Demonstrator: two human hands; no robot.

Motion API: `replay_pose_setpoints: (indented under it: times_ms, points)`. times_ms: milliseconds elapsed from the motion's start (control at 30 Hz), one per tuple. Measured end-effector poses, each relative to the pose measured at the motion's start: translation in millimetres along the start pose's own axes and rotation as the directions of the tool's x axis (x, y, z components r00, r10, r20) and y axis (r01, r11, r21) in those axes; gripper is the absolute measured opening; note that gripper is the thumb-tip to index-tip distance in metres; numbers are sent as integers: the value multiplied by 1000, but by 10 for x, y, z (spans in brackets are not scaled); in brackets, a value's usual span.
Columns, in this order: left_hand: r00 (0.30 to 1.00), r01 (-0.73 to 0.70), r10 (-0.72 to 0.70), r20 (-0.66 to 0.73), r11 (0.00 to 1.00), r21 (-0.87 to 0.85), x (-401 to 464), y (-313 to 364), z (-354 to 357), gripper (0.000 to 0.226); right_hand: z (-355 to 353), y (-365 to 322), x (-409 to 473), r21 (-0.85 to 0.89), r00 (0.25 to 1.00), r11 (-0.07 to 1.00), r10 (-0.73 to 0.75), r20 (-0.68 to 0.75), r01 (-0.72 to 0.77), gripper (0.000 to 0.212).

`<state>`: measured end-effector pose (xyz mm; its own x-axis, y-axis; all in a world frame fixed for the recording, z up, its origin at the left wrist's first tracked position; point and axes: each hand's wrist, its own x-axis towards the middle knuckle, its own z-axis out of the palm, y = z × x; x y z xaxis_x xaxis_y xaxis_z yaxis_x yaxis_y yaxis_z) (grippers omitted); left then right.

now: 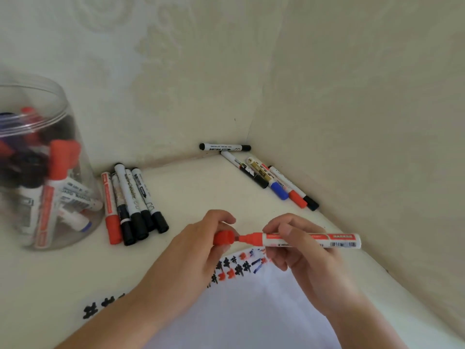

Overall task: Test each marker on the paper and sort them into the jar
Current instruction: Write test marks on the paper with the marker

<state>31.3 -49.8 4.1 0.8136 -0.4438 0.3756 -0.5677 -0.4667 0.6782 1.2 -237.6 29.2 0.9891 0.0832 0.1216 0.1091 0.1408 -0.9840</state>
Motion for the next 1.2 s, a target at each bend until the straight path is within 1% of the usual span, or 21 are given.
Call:
replay_pose_setpoints:
  times_ms: [67,133,167,267,300,367,433,533,600,667,767,800,867,900,933,967,1033,1100,1133,1167,1200]
  points:
    - [999,-36,36,23,999,30,-20,11,12,34,27,21,-10,-91,1000,995,29,-11,-30,17]
    - [993,-109,105,49,991,84,-28,36,-1,30,70,34,-16,-145,998,987,63,-21,-65,10]
    - [990,-133,128,57,987,86,-23,52,-19,29,93,36,-20,-132,997,988,79,-21,-81,7]
    - [990,-120,119,71,993,11,-5,72,-87,31,133,20,-24,-45,995,994,99,-32,-100,19]
    - [992,-113,112,58,993,20,-6,73,-107,31,147,10,-22,-23,994,995,96,-50,-97,22]
    - [990,-140,139,15,983,117,-15,76,-141,35,183,-2,-19,14,992,996,92,-90,-91,27]
    - [983,-183,182,24,958,221,-28,103,-157,37,232,3,-17,57,986,993,107,-130,-100,30]
    - [977,-214,213,33,944,250,-43,150,-149,37,310,-2,-13,126,979,986,132,-155,-113,30]
    - [971,-231,239,0,937,262,-49,171,-154,34,360,-17,-7,146,980,984,127,-156,-104,30]
    - [970,-232,243,-20,943,239,-61,191,-179,34,395,-34,3,148,981,983,126,-145,-104,29]
    - [992,-118,122,-41,990,80,-49,247,-264,43,408,-78,70,112,987,984,148,-60,-140,28]
    - [991,-105,108,-79,993,46,-41,257,-296,42,411,-102,106,73,986,984,166,-11,-165,31]
    - [977,-102,101,-188,995,1,-1,280,-436,29,439,-154,193,-29,977,980,199,72,-198,46]
    - [962,-96,87,-259,995,-22,26,292,-549,22,457,-176,237,-66,974,975,217,71,-212,50]
    - [936,-91,68,-345,995,-50,39,299,-686,20,468,-188,280,-91,970,968,237,49,-232,53]
    - [896,-91,49,-440,993,-76,39,303,-837,19,471,-195,322,-111,965,960,262,16,-259,53]
    - [770,-101,31,-637,992,-75,4,305,-1170,13,485,-190,404,-139,949,939,312,-41,-315,45]
    - [636,-140,56,-769,989,-44,-68,336,-1492,4,532,-176,483,-168,941,926,334,-61,-339,41]
    - [579,-155,99,-810,988,10,-105,348,-1636,2,567,-163,523,-181,942,925,327,-75,-335,42]
    - [531,-133,158,-832,986,102,-140,358,-1772,1,602,-146,567,-194,945,925,315,-91,-328,41]
    - [501,-76,214,-839,976,203,-164,365,-1897,2,642,-125,613,-204,947,926,302,-107,-318,38]
